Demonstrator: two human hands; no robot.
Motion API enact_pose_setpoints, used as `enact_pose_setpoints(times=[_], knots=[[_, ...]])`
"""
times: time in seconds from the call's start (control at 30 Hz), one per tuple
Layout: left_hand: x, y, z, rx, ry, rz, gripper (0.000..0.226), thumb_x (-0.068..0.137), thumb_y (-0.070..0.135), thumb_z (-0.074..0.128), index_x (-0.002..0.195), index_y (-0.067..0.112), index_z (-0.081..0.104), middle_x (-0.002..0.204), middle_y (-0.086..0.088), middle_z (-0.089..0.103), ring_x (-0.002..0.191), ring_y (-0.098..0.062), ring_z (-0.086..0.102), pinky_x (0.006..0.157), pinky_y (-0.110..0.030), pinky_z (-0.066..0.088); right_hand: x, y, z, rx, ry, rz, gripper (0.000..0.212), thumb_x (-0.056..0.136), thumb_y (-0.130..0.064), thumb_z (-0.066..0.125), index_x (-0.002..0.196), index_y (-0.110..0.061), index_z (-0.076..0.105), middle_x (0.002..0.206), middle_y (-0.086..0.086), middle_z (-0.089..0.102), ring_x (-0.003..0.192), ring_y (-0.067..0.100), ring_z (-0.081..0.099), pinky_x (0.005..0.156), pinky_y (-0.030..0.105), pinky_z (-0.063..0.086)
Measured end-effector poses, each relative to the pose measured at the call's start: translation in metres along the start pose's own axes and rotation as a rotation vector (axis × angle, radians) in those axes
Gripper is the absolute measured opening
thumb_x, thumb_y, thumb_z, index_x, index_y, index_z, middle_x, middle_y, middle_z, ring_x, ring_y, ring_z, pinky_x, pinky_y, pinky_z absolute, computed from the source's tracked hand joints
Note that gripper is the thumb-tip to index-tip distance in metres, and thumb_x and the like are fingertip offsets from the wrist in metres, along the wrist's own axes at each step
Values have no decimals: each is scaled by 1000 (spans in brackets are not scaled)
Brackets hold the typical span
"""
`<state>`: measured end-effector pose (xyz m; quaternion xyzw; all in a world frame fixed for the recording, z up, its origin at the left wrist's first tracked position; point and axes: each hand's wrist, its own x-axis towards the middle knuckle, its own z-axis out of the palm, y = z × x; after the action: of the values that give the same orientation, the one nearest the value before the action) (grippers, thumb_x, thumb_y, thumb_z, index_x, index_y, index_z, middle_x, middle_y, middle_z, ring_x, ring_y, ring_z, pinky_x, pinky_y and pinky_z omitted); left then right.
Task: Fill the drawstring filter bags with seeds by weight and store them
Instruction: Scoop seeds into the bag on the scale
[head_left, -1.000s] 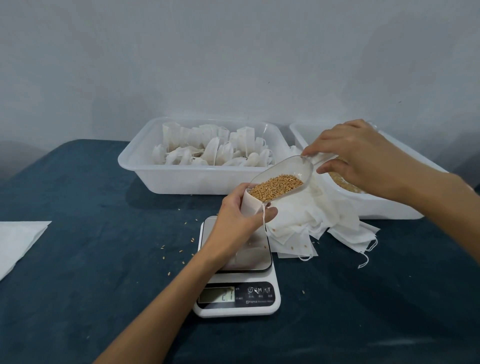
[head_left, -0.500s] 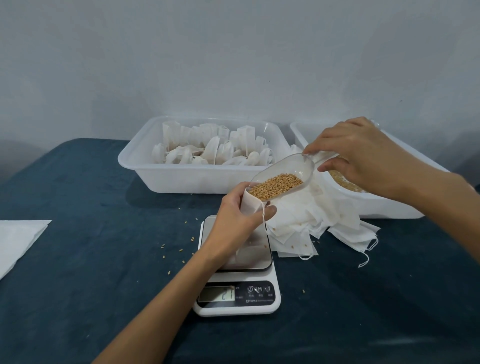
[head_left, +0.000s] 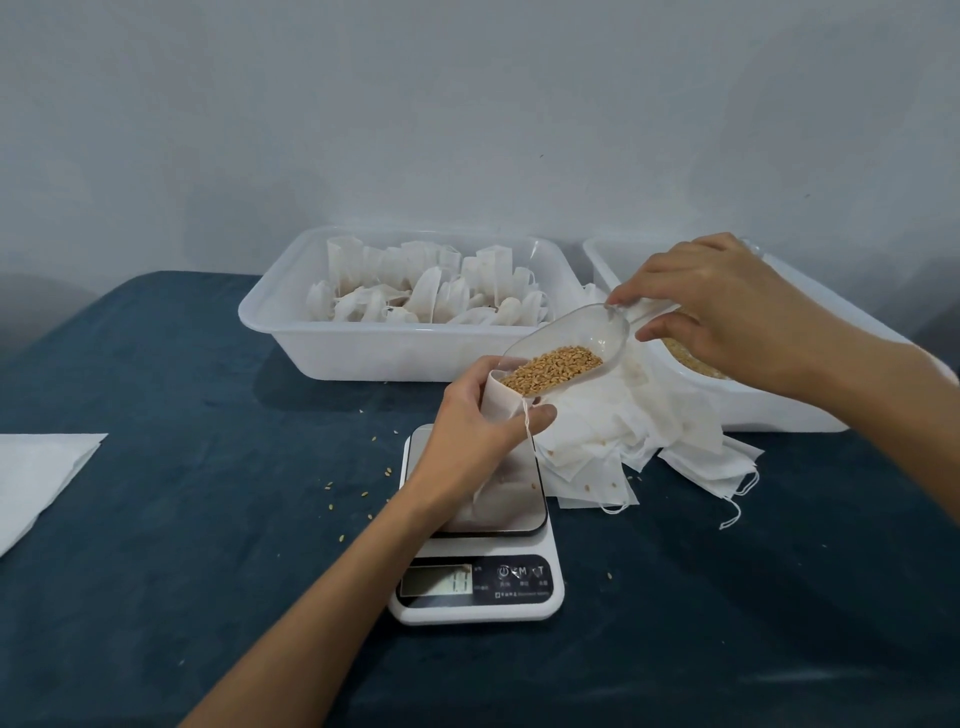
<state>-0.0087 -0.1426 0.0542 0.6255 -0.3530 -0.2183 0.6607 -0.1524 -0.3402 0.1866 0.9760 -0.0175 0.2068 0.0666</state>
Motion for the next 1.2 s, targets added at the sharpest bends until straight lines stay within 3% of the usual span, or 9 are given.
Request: enact_pose_setpoints(times=[0.13,0.27,0.9,1.2], knots=[[-1,2,0,7,-3,-5,45,75,27,87,112,43,67,115,11,76,108,-15,74,101,-40,56,1,1,2,-9,-2,-6,33,85,-12,78,117,-19,72,106,-1,71,103,28,62,101,42,32],[0,4,0,16,10,3,45,72,29,87,109,46,66,117,8,76,111,-17,72,105,-46,54,2,1,2,-7,-2,-10,34,85,-12,78,117,-19,72,107,-1,71,103,28,62,100,40,31],[-1,1,0,9,6,-7,50,73,27,88,118,35,66,117,6,76,111,-17,72,104,-47,54,2,1,3,-20,5,-20,34,84,-12,79,117,-18,72,105,1,71,102,29,62,101,44,33],[-1,2,-1,3,7,-5,48,74,25,87,116,35,67,115,8,76,107,-16,73,93,-32,55,2,-3,1,-29,9,-21,34,84,-11,79,117,-17,73,104,1,72,102,30,63,100,42,32]])
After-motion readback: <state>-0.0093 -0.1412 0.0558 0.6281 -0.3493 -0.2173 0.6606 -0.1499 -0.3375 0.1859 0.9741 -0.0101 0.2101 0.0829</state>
